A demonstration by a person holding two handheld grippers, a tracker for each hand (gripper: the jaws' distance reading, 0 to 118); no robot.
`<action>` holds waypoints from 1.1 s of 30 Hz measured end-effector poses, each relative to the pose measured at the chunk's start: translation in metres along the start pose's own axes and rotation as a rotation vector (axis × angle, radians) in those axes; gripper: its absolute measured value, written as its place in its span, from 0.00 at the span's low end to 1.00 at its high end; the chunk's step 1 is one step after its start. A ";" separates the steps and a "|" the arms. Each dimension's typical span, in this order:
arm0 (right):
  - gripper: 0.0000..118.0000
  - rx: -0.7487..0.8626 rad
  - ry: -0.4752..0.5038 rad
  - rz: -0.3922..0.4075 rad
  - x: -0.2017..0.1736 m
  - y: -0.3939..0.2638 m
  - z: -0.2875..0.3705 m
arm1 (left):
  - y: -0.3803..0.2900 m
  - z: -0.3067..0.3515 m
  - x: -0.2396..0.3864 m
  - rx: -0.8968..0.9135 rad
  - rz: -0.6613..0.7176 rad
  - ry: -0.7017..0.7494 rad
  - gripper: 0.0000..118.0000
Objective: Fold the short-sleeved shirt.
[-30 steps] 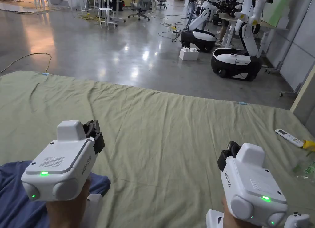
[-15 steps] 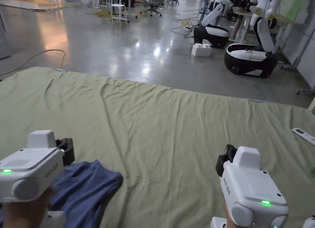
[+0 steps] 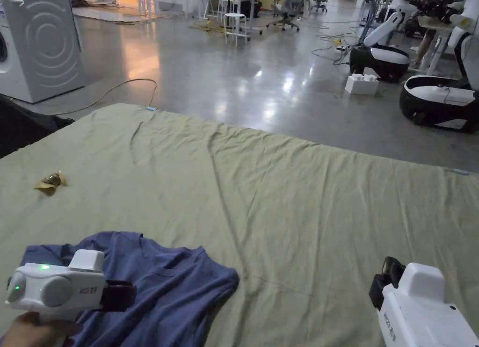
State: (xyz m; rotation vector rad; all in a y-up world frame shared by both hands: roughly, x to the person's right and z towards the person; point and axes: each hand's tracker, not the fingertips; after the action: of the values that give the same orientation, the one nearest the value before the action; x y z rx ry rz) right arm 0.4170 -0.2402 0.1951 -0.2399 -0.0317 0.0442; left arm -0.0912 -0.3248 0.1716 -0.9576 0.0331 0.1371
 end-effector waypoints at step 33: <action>0.00 -0.016 0.015 0.008 0.000 -0.012 0.006 | -0.001 0.041 0.041 0.231 -0.056 0.023 0.03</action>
State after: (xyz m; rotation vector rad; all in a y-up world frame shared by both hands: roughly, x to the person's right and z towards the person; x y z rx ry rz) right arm 0.4177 -0.2499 0.2041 -0.2567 -0.0161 0.0498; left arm -0.0516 -0.2881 0.1924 -0.7285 0.0422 0.0684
